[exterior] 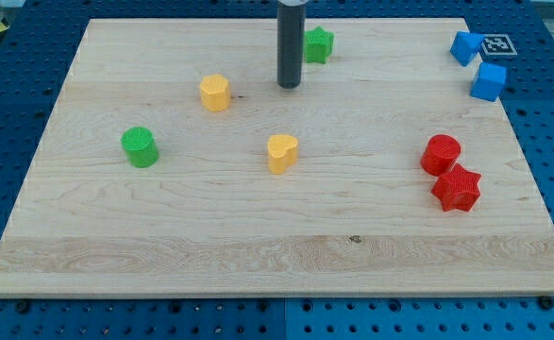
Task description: Push green star towards red circle
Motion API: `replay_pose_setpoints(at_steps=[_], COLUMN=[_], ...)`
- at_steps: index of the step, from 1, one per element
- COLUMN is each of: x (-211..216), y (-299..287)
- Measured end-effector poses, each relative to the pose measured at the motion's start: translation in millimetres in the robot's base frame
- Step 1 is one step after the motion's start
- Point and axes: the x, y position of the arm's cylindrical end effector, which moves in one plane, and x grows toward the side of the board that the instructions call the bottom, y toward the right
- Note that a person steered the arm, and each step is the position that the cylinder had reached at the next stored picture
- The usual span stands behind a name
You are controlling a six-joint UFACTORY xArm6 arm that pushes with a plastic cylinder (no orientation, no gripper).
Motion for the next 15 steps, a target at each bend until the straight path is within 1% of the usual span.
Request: replay_pose_setpoints(at_steps=[1,3,4,5,6,7,10,11,13,14,15], x=[-18,-89,-114,-123,-100,-91,-34,-34,-26,-8,-5], y=[-20,-28,-15,19,36,36,42,24,45,61,64])
